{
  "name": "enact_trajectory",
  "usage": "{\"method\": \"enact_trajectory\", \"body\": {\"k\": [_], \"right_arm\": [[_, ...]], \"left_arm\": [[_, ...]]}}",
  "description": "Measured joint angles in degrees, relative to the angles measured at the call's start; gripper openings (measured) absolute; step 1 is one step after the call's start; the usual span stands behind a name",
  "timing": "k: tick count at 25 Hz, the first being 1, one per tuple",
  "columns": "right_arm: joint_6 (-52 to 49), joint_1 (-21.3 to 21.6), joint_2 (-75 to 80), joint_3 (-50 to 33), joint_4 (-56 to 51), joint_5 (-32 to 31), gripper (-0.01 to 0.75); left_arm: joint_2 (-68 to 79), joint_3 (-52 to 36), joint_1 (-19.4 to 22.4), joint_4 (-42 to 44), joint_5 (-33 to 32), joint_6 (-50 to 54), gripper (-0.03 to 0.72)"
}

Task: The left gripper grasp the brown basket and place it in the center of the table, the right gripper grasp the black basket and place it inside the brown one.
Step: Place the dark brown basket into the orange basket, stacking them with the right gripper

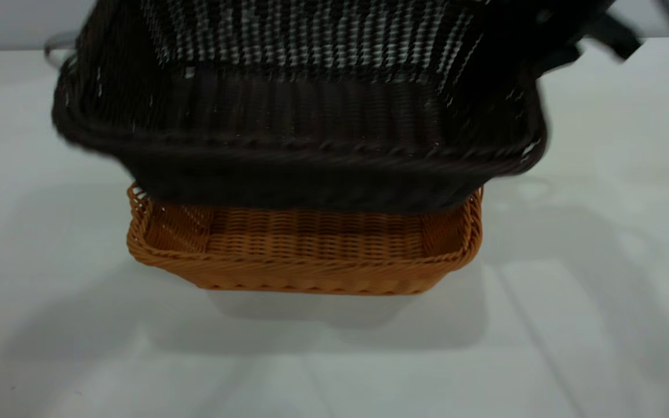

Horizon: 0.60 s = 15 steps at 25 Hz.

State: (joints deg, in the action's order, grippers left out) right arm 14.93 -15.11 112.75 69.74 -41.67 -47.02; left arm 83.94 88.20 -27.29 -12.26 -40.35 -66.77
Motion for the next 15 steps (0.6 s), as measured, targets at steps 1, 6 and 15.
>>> {"method": "enact_trajectory", "body": {"k": [1, 6, 15], "right_arm": [[-0.7, -0.4, 1.8, 0.8, 0.1, 1.0, 0.081], [-1.6, -0.4, 7.9, 2.4, 0.1, 3.8, 0.083], [-0.8, -0.4, 10.6, 3.0, 0.1, 4.9, 0.19]], "left_arm": [[0.0, 0.0, 0.0, 0.0, -0.3, 0.0, 0.45], [0.0, -0.1, 0.0, 0.0, -0.9, 0.3, 0.449], [0.0, -0.1, 0.0, 0.0, -1.0, 0.4, 0.449]]}}
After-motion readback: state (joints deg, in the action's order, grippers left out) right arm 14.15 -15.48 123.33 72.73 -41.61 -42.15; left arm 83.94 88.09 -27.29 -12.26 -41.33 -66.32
